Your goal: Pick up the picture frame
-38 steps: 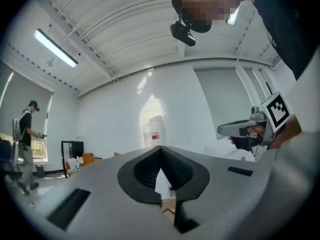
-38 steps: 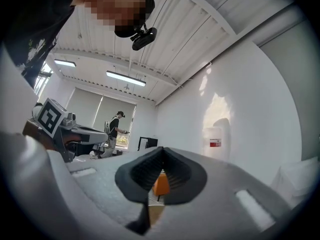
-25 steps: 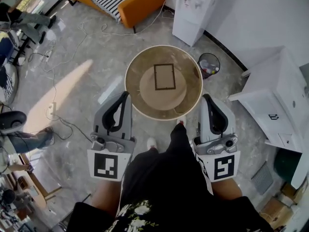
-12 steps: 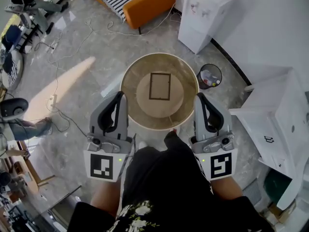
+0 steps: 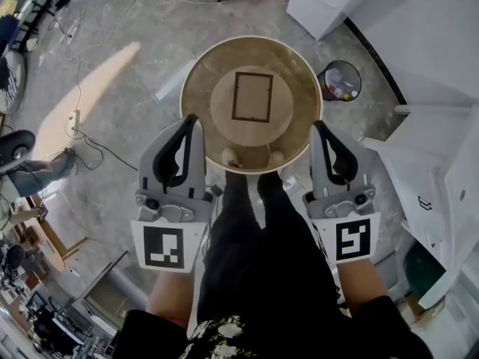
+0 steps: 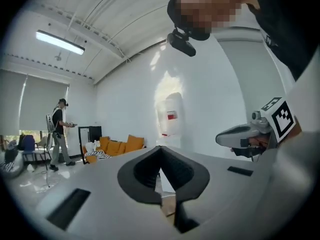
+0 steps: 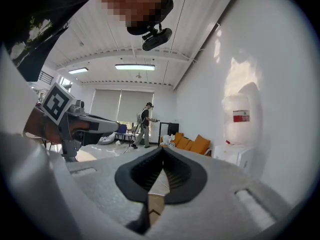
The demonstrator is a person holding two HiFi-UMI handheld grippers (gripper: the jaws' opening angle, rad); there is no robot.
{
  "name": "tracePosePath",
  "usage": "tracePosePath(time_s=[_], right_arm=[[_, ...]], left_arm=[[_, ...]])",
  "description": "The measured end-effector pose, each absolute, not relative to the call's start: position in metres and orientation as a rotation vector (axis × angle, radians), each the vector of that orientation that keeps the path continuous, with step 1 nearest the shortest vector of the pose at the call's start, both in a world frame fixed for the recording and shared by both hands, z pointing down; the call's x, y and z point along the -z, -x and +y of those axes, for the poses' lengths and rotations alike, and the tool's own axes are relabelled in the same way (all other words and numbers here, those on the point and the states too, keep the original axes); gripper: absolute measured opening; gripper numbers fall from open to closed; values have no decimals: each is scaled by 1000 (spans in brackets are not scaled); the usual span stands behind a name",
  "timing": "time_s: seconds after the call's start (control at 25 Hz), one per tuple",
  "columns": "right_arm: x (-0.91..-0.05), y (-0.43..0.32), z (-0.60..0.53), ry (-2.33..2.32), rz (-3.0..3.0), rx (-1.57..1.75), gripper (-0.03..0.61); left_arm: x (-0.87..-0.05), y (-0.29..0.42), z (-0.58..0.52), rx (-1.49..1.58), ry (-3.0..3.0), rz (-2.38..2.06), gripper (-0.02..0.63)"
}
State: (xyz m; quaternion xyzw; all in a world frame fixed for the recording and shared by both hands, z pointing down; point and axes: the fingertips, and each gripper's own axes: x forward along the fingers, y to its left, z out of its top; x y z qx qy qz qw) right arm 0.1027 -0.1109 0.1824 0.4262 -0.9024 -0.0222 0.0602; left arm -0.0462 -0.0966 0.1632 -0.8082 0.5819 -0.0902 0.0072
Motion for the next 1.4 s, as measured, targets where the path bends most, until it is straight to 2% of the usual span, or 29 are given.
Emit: tracePosePath(time_s=[0.52,0.84,0.88,0.92,1.4], right_arm=[[-305,-110,-157,-1362,-2598,-67,-2],[-377,-107,-178,-1440,-2585,-292,2],[-386,-106,-180,-1448,-2583,-330,37],[-394,-107,-182,-1455,-2575,-360,138],[-513,-101,-195,-1398,-2450,-393,143]], left_arm=[[-290,36,-150,391,2724,1737,0],[-361,50,-166,395,2814,1811,2],[-371,49,-167,397,2833,1818,58],[-382,46,-169,406,2851,1818,91],[-510,50,-185,657,2875,1881,160]])
